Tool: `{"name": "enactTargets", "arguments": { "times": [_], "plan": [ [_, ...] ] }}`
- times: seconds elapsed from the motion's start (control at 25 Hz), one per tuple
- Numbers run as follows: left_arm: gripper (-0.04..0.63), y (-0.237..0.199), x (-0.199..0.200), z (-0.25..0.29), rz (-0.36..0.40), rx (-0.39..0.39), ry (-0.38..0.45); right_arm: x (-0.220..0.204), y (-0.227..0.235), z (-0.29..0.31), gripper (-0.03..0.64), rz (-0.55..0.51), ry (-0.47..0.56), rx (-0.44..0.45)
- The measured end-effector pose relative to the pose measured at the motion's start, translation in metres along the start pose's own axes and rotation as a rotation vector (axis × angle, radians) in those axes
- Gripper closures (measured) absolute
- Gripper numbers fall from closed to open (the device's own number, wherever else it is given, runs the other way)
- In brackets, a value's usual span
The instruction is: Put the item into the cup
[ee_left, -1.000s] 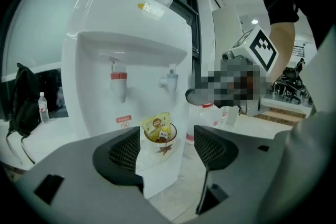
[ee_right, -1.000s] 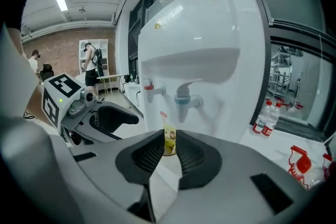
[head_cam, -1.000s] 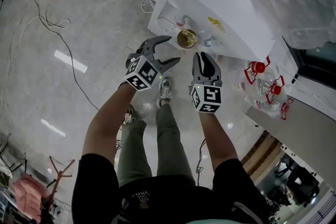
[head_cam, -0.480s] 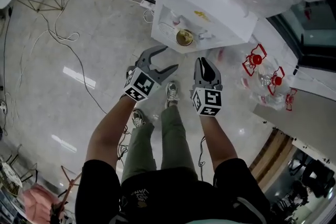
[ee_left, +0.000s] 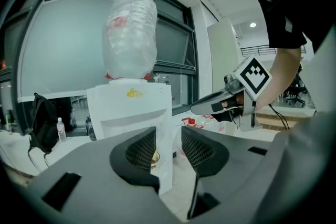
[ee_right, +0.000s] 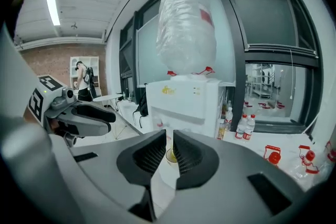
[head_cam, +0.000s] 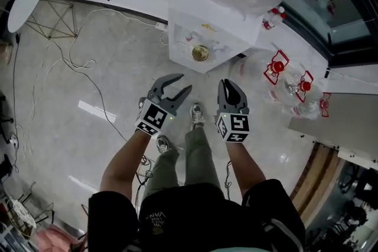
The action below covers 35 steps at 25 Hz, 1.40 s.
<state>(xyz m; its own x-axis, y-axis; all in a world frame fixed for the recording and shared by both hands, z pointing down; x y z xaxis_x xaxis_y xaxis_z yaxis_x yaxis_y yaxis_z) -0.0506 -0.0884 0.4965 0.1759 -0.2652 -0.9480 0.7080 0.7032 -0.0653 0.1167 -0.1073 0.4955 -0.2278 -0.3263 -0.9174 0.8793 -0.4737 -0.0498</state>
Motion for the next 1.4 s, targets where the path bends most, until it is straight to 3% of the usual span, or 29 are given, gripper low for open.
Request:
{"name": "enactTargets", "arguments": {
  "times": [0.16, 0.4, 0.92, 1.4],
  "plan": [
    [0.484, 0.013, 0.026, -0.028, 0.004, 0.022, 0.023, 0.017, -0.005, -0.025, 0.552, 0.014, 0.023, -0.005],
    [0.529, 0.031, 0.060, -0.071, 0.009, 0.044, 0.052, 0.039, -0.021, -0.055, 0.554, 0.024, 0.048, 0.009],
    [0.566, 0.069, 0.118, -0.154, -0.013, 0.102, 0.156, 0.084, -0.050, -0.129, 0.554, -0.009, 0.106, 0.036],
    [0.575, 0.114, 0.150, -0.229, -0.033, 0.127, 0.242, 0.098, -0.085, -0.200, 0.555, 0.004, 0.136, 0.034]
  ]
}}
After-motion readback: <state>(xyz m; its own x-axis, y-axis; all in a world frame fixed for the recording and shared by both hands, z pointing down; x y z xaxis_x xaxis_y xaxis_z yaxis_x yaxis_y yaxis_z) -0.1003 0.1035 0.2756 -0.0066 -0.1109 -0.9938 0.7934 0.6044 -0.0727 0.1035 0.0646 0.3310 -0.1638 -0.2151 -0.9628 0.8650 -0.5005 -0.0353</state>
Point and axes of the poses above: the fingertips, and each gripper's own axes: z forward along the fingers, y to its right, x out of its top, the point moved 5 cm from there along -z, backward along the fingers, and after that the axes turned 6 degrees about -z, right-handed, at the moved point
